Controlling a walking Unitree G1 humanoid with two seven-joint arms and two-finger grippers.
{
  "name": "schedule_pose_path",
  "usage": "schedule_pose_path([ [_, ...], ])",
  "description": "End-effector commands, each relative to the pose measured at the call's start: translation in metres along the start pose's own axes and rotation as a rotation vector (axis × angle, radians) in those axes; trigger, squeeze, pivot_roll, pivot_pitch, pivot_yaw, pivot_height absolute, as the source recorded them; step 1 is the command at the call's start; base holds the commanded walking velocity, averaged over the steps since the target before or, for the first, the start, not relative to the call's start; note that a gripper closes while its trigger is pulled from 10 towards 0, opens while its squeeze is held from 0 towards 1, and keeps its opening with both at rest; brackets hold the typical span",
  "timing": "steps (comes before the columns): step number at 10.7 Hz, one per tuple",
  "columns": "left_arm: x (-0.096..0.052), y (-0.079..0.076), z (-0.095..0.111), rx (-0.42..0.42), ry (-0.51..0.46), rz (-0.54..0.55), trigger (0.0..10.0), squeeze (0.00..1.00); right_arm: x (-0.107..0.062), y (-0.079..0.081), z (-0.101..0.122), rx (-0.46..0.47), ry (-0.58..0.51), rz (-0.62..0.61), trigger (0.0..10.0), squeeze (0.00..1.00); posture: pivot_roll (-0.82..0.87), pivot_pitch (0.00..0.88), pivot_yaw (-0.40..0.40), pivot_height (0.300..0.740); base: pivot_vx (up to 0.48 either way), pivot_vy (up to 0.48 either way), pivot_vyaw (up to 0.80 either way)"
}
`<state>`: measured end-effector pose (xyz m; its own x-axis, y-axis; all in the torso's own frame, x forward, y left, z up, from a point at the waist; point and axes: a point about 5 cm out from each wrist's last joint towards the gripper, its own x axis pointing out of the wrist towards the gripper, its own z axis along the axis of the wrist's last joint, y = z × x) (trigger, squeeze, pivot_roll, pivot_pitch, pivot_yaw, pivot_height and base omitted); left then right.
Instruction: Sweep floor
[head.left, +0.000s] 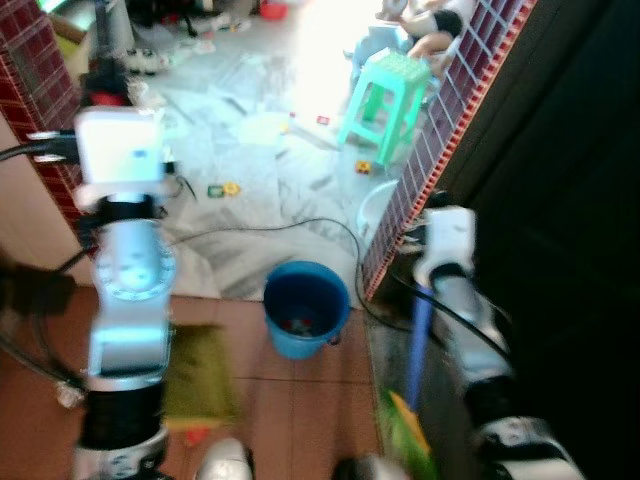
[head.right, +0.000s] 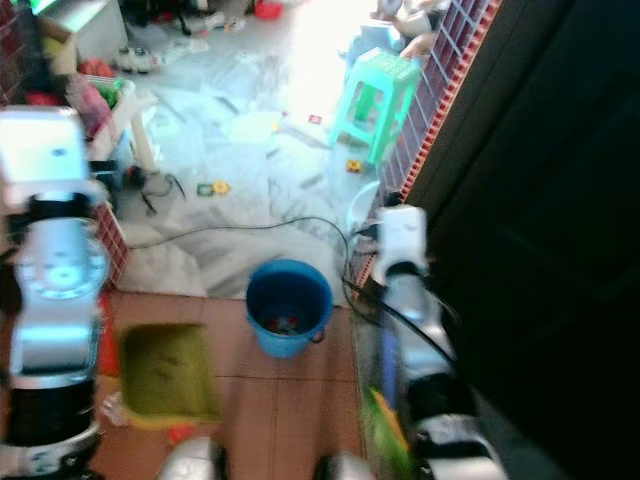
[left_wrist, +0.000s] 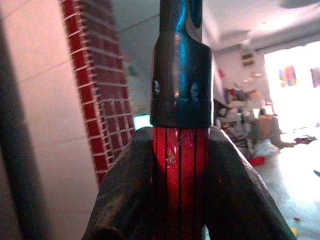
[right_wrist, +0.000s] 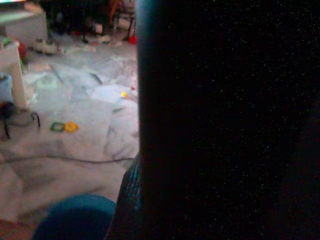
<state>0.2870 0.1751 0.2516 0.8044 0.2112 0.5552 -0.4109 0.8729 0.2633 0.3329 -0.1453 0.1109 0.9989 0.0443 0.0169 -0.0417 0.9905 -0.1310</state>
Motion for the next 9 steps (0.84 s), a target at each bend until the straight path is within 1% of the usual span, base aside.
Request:
schedule_pose_path([
  [1, -0.004, -0.013, 0.011, -0.036, -0.046, -0.057, 10.0, 0.00, -0.001, -0.013, 0.001, -0.006, -0.015, -0.040, 10.0, 0.00, 0.03, 0.039, -0.074, 0.740, 0.000, 0.480, 0.00],
  [3, -0.016, -0.027, -0.005, -0.072, 0.035, -0.111, 10.0, 0.00, -0.002, -0.011, 0.001, -0.001, -0.017, -0.042, 10.0, 0.00, 0.03, 0.036, -0.064, 0.740, 0.000, 0.480, 0.00],
  [4, -0.019, -0.030, -0.008, -0.097, 0.065, -0.121, 10.0, 0.00, -0.002, -0.011, 0.001, 0.002, -0.017, -0.041, 10.0, 0.00, 0.03, 0.036, -0.064, 0.740, 0.000, 0.480, 0.00],
  [9, -0.020, -0.032, -0.009, -0.128, 0.083, -0.122, 10.0, 0.00, -0.001, -0.008, 0.001, 0.011, -0.019, -0.029, 10.0, 0.00, 0.03, 0.046, -0.065, 0.740, 0.000, 0.480, 0.00],
])
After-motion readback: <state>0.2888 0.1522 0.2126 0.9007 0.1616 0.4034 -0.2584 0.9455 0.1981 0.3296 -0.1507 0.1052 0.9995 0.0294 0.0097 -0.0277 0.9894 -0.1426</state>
